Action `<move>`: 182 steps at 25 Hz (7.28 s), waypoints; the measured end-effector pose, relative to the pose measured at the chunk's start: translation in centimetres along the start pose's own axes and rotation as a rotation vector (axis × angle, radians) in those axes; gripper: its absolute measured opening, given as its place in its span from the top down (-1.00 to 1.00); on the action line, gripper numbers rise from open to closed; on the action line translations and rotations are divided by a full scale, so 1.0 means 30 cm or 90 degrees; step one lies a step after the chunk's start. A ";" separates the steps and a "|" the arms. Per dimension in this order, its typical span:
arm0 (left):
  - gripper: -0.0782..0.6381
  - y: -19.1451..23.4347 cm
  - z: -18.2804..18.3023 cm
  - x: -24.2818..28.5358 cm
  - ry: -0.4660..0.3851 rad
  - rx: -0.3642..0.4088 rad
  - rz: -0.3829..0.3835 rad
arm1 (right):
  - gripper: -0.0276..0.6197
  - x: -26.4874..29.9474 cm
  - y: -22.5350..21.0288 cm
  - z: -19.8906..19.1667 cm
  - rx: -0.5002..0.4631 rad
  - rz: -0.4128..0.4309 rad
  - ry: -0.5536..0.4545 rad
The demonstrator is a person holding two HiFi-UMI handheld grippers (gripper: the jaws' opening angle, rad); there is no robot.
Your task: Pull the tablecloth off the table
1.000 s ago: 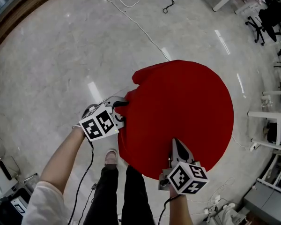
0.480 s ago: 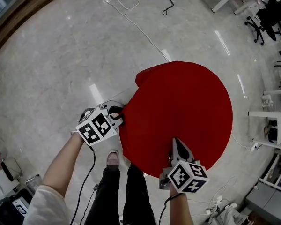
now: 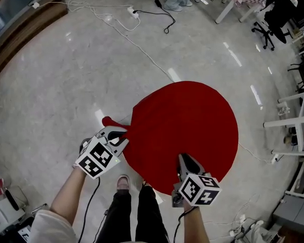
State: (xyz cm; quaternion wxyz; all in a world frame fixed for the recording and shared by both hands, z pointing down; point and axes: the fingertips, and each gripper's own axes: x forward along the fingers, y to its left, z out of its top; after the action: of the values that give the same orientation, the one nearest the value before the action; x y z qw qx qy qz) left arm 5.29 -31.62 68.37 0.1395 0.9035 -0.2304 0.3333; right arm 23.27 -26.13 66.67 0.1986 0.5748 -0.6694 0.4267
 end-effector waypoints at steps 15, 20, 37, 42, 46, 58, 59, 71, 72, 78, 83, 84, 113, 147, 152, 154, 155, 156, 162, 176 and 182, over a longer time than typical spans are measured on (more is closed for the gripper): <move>0.73 -0.177 0.285 -0.123 -0.093 -0.088 -0.011 | 0.15 -0.017 0.055 0.064 -0.072 0.087 0.043; 0.73 -0.220 0.348 -0.144 -0.106 -0.104 -0.012 | 0.09 0.005 0.071 0.099 -0.145 0.119 0.060; 0.73 -0.323 0.498 -0.200 -0.145 -0.082 -0.021 | -0.09 0.196 0.146 0.220 -0.552 0.298 0.076; 0.73 -0.299 0.511 -0.205 -0.152 -0.090 -0.005 | -0.09 0.241 0.191 0.196 -0.584 0.418 0.154; 0.73 -0.292 0.528 -0.213 -0.168 -0.098 0.005 | 0.09 0.237 0.207 0.161 -0.554 0.478 0.223; 0.73 -0.224 0.460 -0.222 -0.158 -0.171 0.073 | 0.83 0.142 0.165 0.085 -0.525 0.383 0.140; 0.73 -0.201 0.431 -0.212 -0.142 -0.199 0.094 | 0.83 0.134 0.142 0.096 -0.468 0.360 0.130; 0.73 -0.197 0.305 -0.057 -0.026 -0.366 0.157 | 0.83 -0.052 0.064 0.283 -0.133 0.175 0.006; 0.73 -0.215 0.309 -0.055 -0.027 -0.373 0.145 | 0.83 -0.071 0.069 0.292 -0.104 0.176 -0.004; 0.73 -0.281 0.310 -0.109 -0.032 -0.374 0.117 | 0.83 -0.197 0.071 0.310 0.035 0.169 -0.057; 0.73 -0.269 0.344 -0.119 -0.024 -0.355 0.149 | 0.83 -0.246 0.054 0.324 0.027 0.119 -0.071; 0.73 -0.266 0.357 -0.122 -0.029 -0.353 0.152 | 0.83 -0.256 0.049 0.330 0.029 0.110 -0.078; 0.73 -0.228 0.694 -0.364 -0.176 -0.280 0.197 | 0.83 -0.479 0.126 0.458 0.004 0.052 -0.175; 0.73 -0.364 0.812 -0.620 -0.291 -0.211 0.131 | 0.83 -0.774 0.323 0.450 -0.003 0.044 -0.291; 0.73 -0.419 0.854 -0.644 -0.312 -0.198 0.121 | 0.83 -0.839 0.299 0.442 0.001 0.044 -0.310; 0.73 -0.438 0.864 -0.641 -0.315 -0.194 0.119 | 0.83 -0.854 0.286 0.440 0.000 0.044 -0.313; 0.73 -0.444 0.868 -0.640 -0.316 -0.193 0.120 | 0.83 -0.861 0.283 0.439 -0.004 0.044 -0.313; 0.73 -0.447 0.870 -0.641 -0.318 -0.193 0.122 | 0.83 -0.868 0.282 0.438 -0.008 0.044 -0.314; 0.73 -0.501 0.883 -0.670 -0.335 -0.199 0.128 | 0.83 -0.928 0.290 0.399 -0.025 0.055 -0.322; 0.73 -0.766 0.657 -0.720 -0.297 -0.227 0.157 | 0.83 -1.019 0.323 0.123 -0.033 0.122 -0.288; 0.73 -0.805 0.581 -0.789 -0.296 -0.234 0.173 | 0.83 -1.044 0.377 0.051 -0.034 0.138 -0.286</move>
State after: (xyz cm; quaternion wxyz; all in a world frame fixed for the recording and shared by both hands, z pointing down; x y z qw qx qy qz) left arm 11.06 -10.39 37.33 0.1985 0.8760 -0.4310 0.0867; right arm 21.15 -8.86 38.26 0.0131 0.5749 -0.7653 0.2893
